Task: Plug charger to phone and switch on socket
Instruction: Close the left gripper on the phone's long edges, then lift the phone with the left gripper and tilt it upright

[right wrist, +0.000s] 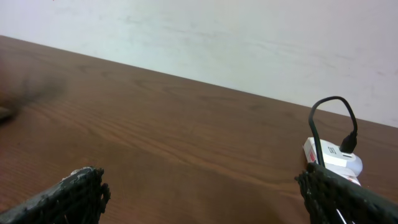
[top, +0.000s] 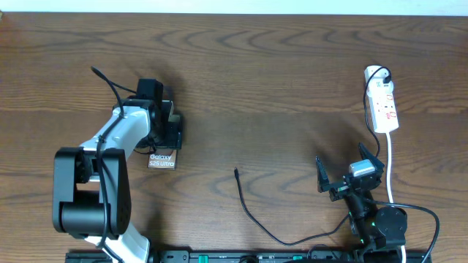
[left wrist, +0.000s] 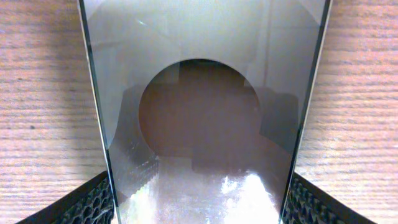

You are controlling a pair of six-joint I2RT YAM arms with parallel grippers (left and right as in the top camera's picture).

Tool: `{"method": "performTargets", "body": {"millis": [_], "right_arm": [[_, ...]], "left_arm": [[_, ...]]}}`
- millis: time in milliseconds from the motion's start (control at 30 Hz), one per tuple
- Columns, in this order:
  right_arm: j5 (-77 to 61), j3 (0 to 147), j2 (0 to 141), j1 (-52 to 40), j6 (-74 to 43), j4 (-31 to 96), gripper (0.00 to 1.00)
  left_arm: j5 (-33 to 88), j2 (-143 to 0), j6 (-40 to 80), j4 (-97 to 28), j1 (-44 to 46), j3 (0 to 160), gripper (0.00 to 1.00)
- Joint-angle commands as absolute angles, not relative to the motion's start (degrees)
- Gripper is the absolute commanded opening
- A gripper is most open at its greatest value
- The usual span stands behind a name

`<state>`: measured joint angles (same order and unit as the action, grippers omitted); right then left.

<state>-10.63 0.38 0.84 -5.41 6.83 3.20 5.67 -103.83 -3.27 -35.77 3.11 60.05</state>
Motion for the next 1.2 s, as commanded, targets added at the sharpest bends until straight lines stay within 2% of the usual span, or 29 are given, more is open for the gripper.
{"method": "performTargets", "body": {"millis": [0,400,767,1167], "right_arm": [[-10.4,0.3,0.5,-5.2,6.0,3.5,0.99],[-10.4,0.3,0.5,-5.2,6.0,3.5,0.99],[-10.4,0.3,0.5,-5.2,6.0,3.5,0.99],[-10.4,0.3,0.5,-5.2,6.0,3.5,0.99]], "left_arm": [[7.0,-104.2,-3.6,-36.8,3.0,63.2,0.07],[9.3,-100.8,-3.6,-39.6,3.0,65.7,0.08],[29.8,-91.5,-1.3,-39.6,3.0,65.7,0.07],[51.0,-89.6,13.6,-37.7,3.0,65.7,0.07]]}}
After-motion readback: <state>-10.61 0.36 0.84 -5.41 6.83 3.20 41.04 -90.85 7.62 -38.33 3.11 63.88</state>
